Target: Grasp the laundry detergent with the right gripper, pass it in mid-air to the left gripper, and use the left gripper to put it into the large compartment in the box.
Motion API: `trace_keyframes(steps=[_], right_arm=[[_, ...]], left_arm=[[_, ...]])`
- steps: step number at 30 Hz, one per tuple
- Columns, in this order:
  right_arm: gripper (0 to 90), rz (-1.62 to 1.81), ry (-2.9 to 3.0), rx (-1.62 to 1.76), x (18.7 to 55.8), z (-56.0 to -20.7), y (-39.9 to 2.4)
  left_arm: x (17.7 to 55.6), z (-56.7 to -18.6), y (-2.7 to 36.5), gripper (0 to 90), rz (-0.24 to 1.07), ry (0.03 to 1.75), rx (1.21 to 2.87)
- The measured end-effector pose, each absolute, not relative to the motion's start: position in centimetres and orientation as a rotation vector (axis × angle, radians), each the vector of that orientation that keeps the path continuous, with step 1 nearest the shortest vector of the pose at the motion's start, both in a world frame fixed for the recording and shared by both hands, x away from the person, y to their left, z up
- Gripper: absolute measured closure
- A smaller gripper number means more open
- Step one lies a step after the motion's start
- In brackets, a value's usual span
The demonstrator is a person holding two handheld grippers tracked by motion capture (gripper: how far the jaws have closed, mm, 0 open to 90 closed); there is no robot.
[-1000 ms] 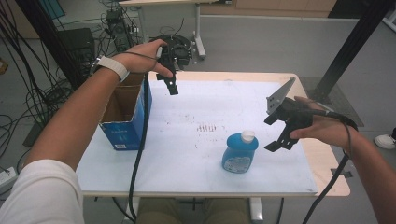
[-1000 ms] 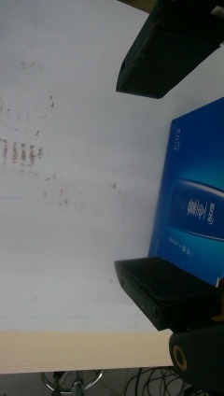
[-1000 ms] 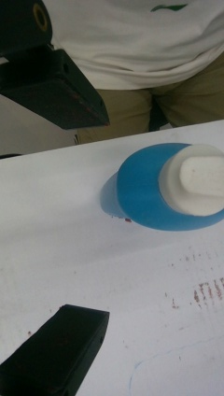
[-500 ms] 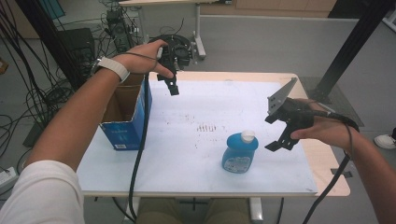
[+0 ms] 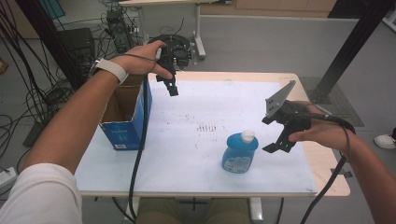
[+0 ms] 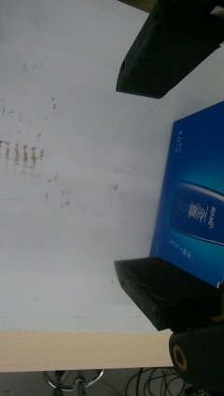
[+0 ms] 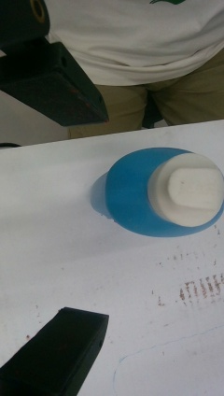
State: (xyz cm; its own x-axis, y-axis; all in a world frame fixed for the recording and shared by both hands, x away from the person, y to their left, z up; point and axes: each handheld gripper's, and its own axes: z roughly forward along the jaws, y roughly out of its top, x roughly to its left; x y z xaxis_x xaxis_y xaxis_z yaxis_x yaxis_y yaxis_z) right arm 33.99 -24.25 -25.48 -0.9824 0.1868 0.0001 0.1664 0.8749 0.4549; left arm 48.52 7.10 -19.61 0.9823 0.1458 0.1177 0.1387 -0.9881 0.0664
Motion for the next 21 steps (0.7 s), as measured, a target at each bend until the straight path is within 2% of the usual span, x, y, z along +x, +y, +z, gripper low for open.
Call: trace_keyframes(steps=[21], right_arm=[[4.8, 0.841, 2.956, 0.332, 33.6, -27.0, -24.8]], left_arm=[[48.6, -20.2, 6.9, 13.2, 0.184, 0.220, 3.066]])
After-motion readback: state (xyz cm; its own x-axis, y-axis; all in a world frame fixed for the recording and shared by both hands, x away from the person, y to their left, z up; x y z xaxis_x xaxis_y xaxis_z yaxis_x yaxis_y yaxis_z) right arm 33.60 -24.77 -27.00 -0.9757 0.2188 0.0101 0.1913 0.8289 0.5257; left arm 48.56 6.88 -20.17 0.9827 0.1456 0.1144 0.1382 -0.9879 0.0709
